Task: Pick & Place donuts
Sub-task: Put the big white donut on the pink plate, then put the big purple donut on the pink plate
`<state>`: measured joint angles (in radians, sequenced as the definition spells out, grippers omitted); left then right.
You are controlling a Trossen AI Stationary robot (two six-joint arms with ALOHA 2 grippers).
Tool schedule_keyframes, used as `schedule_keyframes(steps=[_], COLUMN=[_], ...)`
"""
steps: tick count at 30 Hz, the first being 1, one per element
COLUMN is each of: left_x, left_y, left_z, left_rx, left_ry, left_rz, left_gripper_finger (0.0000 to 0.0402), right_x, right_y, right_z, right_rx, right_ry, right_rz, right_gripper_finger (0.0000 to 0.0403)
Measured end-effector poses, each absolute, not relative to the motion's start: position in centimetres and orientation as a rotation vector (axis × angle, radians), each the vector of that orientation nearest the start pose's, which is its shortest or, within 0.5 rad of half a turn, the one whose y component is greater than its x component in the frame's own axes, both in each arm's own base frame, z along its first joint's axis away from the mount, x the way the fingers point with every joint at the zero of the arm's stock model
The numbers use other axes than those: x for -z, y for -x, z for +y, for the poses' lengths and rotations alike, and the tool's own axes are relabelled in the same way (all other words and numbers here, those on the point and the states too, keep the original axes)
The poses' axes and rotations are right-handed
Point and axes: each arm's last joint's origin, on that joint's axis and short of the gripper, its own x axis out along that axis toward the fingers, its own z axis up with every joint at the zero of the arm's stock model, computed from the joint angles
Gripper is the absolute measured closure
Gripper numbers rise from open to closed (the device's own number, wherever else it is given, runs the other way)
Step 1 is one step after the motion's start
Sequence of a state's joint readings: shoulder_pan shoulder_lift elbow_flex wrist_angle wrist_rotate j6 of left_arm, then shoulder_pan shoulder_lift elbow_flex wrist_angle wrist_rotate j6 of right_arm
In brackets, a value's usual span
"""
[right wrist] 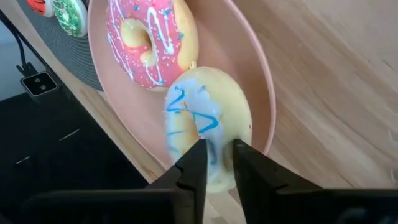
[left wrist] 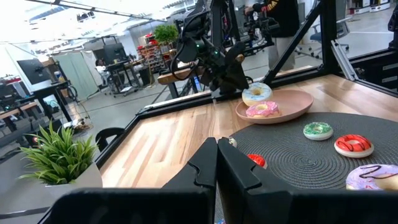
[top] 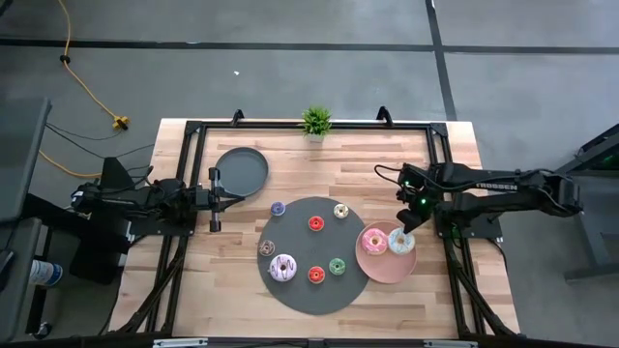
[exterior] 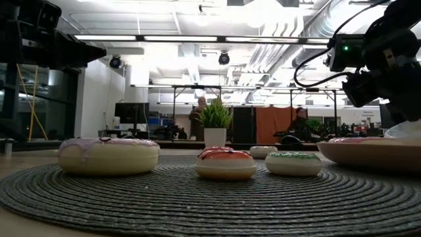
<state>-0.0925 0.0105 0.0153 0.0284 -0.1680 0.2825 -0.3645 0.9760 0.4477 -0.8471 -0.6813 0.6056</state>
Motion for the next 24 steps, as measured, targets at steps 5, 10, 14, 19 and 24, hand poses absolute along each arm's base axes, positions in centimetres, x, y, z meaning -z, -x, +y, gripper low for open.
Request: schedule_keyframes(steps=[5, 10, 14, 19, 24], left_x=[-17.06, -17.07, -17.07, -17.07, -17.07], left_y=[-9.7, -9.7, -9.7, -9.7, -9.7], left_z=[-0.41, -0.41, -0.41, -0.41, -0.41], left_rx=[-0.08, -0.08, -0.08, -0.08, -0.08], left_ry=[-0.278, -0.278, -0.278, -0.278, -0.278], left_rz=[-0.022, -0.022, -0.022, -0.022, -0.022], left_gripper_finger=[0.0401, 0.0401, 0.0401, 0.0401, 0.0401], right_x=[-16.2, -16.16, -16.23, -16.48, -16.96], right_y=[-13.0, -12.99, -13.0, -13.01, -13.24], right_z=[-3.04, -3.11, -3.25, -3.43, -3.71], right_rx=[0.117, 0.147, 0.164, 0.23, 0.289], right_ry=[-1.209, -1.201, -1.196, -1.154, -1.105], right_rz=[1.275, 1.274, 1.267, 1.27, 1.253], right_gripper_finger=[0.0295, 0.0266, 0.0249, 0.0237, 0.0229])
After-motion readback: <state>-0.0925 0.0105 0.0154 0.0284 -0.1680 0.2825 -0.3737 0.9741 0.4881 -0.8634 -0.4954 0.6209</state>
